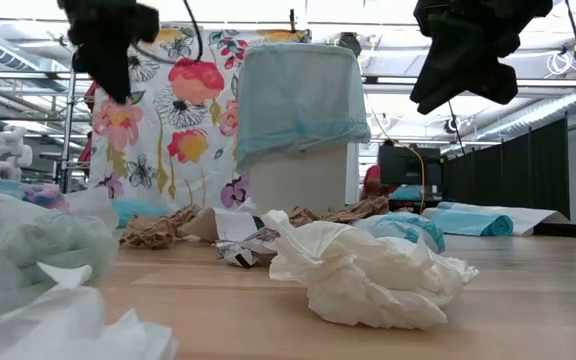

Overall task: Place trash/remove bag and relplace
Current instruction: Put the white paper into the blue trash bag inside the white trash bin

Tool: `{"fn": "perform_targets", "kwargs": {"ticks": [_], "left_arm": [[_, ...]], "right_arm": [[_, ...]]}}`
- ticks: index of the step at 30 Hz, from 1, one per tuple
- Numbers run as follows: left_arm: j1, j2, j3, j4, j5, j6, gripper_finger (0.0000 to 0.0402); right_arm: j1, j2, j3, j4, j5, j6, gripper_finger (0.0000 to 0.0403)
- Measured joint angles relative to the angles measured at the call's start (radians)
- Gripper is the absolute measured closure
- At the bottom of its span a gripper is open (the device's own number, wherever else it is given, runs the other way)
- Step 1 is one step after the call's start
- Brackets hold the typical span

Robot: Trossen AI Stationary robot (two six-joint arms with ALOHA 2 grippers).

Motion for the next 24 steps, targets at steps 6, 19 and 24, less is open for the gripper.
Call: {"fn": "perform_targets", "kwargs": {"ticks": [6,19,24], "left_arm": [[-0.006,0.003,-0.167,0.122,0.016,-0.026,0.0242],[-0.005,0.004,-0.424,0.29,0.073,-0.015,0.027],[-0.005,0.004,-0.497,0.358,0.083,0.0,0.027]], "right_arm": [[0.0,0.0,0.0,0.001,-0.001,-0.009,0.0303],[0.0,0.0,0.0,-0.018,0.0,-0.01,0.0303],[-0.003,0.0,0.0,-0.017,0.004,-0.01,0.0303]]}}
